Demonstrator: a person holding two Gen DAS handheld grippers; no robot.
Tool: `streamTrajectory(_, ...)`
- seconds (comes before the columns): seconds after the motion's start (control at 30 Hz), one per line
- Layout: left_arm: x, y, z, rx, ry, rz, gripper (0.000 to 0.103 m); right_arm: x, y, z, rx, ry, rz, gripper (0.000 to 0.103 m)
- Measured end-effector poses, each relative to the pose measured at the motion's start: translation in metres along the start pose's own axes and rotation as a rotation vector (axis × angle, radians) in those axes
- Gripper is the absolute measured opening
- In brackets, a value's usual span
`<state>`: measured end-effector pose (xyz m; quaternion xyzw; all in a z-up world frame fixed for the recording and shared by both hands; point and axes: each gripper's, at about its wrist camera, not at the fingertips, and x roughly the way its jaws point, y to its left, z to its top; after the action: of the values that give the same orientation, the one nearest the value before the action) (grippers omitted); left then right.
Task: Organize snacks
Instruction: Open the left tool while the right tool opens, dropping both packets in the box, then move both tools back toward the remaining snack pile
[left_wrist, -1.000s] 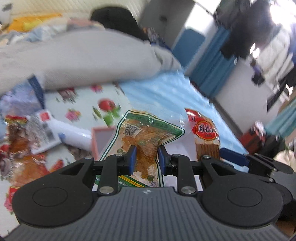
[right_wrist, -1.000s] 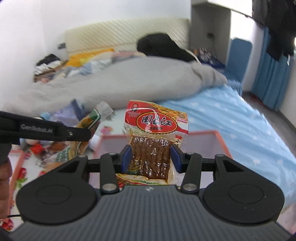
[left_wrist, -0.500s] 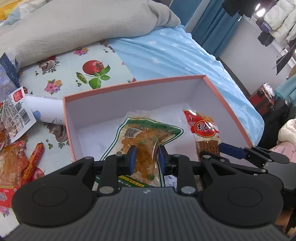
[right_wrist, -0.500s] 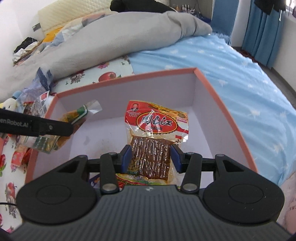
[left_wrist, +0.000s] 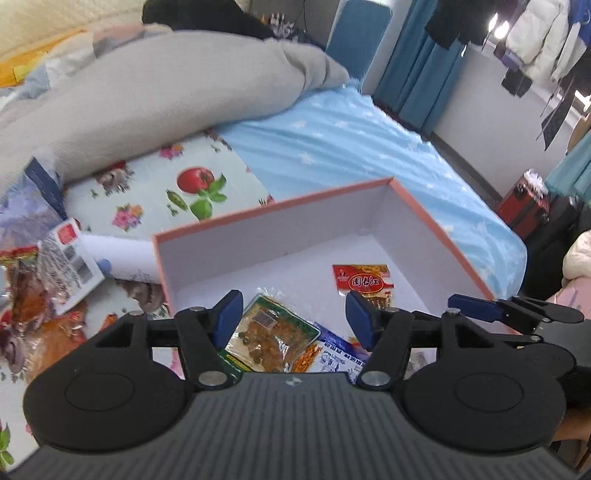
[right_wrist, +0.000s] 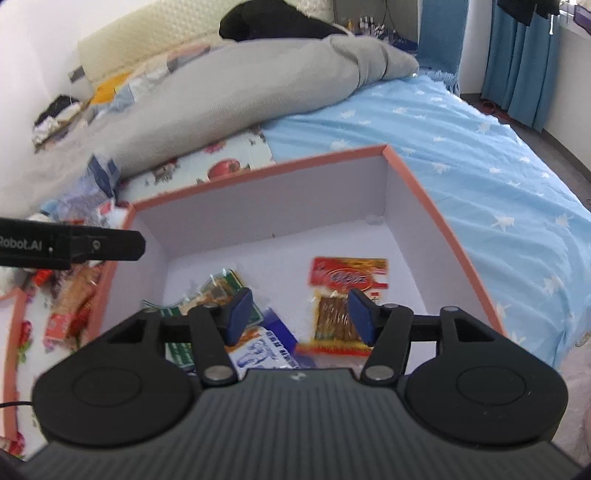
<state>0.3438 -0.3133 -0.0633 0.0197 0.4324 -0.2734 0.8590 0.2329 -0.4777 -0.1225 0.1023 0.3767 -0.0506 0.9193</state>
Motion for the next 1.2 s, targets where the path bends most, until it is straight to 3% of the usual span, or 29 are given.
streamTrajectory(0.3,-0.087,0.001,-0.009,0.003,-0.150,-0.013,0.067,-0.067,0.028,0.007,-0.030,-0.156,0.005,0.059)
streamTrajectory(0.7,-0.196,0.013,-0.063,-0.017,-0.298,-0.004,0.067,-0.132,0.067,-0.007,-0.018,-0.284,0.049,0.060)
streamTrajectory(1.03,-0.257,0.051,-0.113,-0.087,-0.374,0.045,0.067,-0.163,0.108,-0.026,-0.051,-0.341,0.108,0.060)
streamTrajectory(1.2,-0.269,0.070,-0.136,-0.112,-0.369,0.063,0.067,-0.162,0.135,-0.043,-0.091,-0.328,0.139,0.060)
